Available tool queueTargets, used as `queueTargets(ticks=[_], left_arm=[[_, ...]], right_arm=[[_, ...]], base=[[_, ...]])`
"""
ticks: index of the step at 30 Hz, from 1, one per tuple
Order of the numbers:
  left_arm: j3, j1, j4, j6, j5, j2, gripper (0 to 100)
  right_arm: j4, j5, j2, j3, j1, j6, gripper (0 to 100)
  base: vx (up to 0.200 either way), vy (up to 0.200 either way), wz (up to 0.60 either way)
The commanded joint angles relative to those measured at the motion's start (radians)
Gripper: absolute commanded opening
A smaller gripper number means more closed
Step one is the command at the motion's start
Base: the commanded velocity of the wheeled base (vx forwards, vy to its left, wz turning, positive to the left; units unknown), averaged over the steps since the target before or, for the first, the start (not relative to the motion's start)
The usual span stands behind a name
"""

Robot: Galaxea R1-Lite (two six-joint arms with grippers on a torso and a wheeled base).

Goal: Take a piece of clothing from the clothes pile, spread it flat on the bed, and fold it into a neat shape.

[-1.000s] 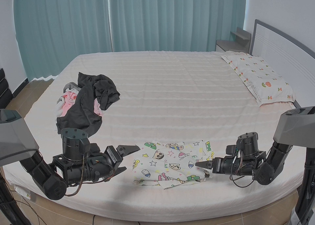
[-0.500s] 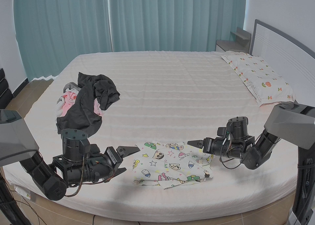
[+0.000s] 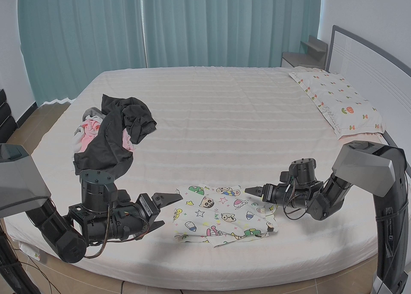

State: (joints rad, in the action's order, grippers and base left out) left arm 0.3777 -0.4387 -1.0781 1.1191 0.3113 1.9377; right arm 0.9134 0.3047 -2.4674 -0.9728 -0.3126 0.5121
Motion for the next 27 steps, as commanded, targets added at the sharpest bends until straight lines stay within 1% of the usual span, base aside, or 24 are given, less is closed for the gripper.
queueTargets(ticks=[1, 9, 11, 12, 13, 15, 27], left_arm=[[0.0, 0.0, 0.0, 0.001, 0.0, 0.001, 100], [0.001, 0.0, 0.0, -0.001, 0.0, 0.003, 100], [0.001, 0.0, 0.0, 0.001, 0.0, 0.001, 100], [0.001, 0.0, 0.0, -0.001, 0.0, 0.001, 100], [0.0, 0.0, 0.0, 0.001, 0.0, 0.001, 100], [0.001, 0.0, 0.0, -0.001, 0.0, 0.001, 100], [0.0, 0.0, 0.0, 0.001, 0.0, 0.003, 100]], right_arm=[[0.001, 0.001, -0.015, -0.004, 0.004, 0.0, 100], [-0.005, 0.004, -0.041, -0.049, -0.007, -0.004, 100], [-0.018, 0.007, -0.044, -0.058, -0.008, -0.004, 100], [-0.045, 0.008, -0.044, -0.07, -0.011, -0.006, 100], [-0.056, 0.01, -0.044, -0.073, -0.013, -0.006, 0], [-0.082, 0.011, -0.042, -0.084, -0.014, -0.007, 0], [-0.076, -0.001, -0.041, -0.081, -0.007, -0.011, 0]], base=[[0.0, 0.0, 0.0], [0.0, 0.0, 0.0], [0.0, 0.0, 0.0], [0.0, 0.0, 0.0], [0.0, 0.0, 0.0], [0.0, 0.0, 0.0], [0.0, 0.0, 0.0]])
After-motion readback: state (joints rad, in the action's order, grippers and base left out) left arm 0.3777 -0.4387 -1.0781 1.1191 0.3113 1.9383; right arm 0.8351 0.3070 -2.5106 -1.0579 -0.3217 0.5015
